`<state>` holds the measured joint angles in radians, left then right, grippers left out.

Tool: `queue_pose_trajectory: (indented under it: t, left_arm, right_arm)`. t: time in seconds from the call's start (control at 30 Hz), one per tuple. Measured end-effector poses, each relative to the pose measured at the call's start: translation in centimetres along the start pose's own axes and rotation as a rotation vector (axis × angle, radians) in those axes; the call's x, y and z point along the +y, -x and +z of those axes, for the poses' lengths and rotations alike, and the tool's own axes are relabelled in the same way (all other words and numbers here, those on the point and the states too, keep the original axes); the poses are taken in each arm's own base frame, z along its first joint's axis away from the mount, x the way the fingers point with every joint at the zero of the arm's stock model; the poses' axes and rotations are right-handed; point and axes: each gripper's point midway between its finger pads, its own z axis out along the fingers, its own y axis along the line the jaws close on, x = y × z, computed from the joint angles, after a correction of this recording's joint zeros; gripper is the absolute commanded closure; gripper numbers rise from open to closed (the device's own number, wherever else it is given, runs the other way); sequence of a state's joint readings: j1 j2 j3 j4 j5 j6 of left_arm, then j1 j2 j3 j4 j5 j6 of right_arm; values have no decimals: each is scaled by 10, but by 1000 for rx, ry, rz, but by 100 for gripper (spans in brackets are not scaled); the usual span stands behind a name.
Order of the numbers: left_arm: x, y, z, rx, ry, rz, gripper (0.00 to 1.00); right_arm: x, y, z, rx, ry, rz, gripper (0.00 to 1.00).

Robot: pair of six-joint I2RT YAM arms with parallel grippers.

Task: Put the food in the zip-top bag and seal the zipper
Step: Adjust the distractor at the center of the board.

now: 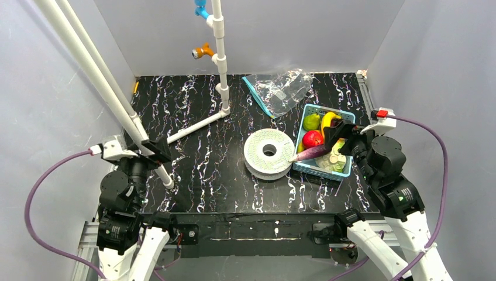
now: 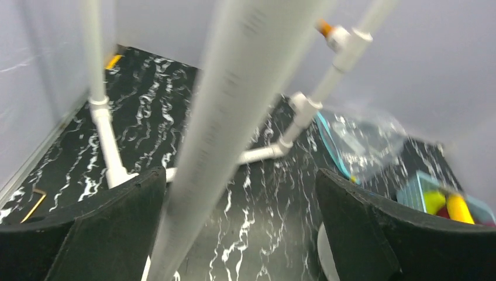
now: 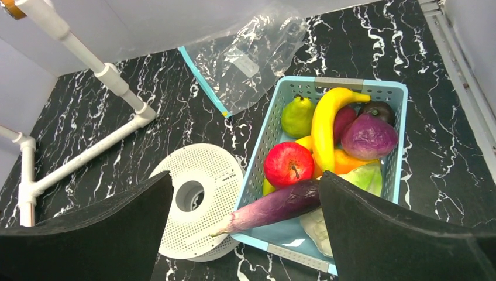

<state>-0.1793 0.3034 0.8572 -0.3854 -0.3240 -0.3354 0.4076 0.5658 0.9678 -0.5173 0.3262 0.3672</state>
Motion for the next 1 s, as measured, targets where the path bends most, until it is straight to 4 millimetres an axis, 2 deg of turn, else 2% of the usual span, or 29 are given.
queue_pose_trajectory:
  t: [0.1, 0.3, 0.47, 0.57, 0.63, 0.83, 0.87, 1.0]
  left_arm:
    - [-12, -16, -5, 58, -104, 80, 0]
    - [-15, -26, -5, 99, -149, 185, 1]
    - [3, -40, 17, 184, -10, 216, 0]
    - [8, -39, 27, 193, 43, 216, 1]
    - [10, -47, 36, 225, 68, 226, 0]
    - [10, -51, 53, 235, 102, 217, 1]
    - [10, -52, 54, 237, 106, 214, 7]
    - [13, -55, 57, 225, 129, 199, 43]
  right_arm:
    - [1, -10, 5, 28, 9, -5, 0]
    - [10, -20, 16, 74, 44, -12, 0]
    - [14, -23, 17, 92, 64, -9, 0]
    - [16, -23, 16, 93, 76, -4, 0]
    - [18, -21, 14, 85, 87, 3, 0]
    - [21, -16, 11, 62, 105, 15, 0]
    - [21, -16, 11, 60, 105, 16, 0]
    - [21, -16, 10, 57, 106, 16, 0]
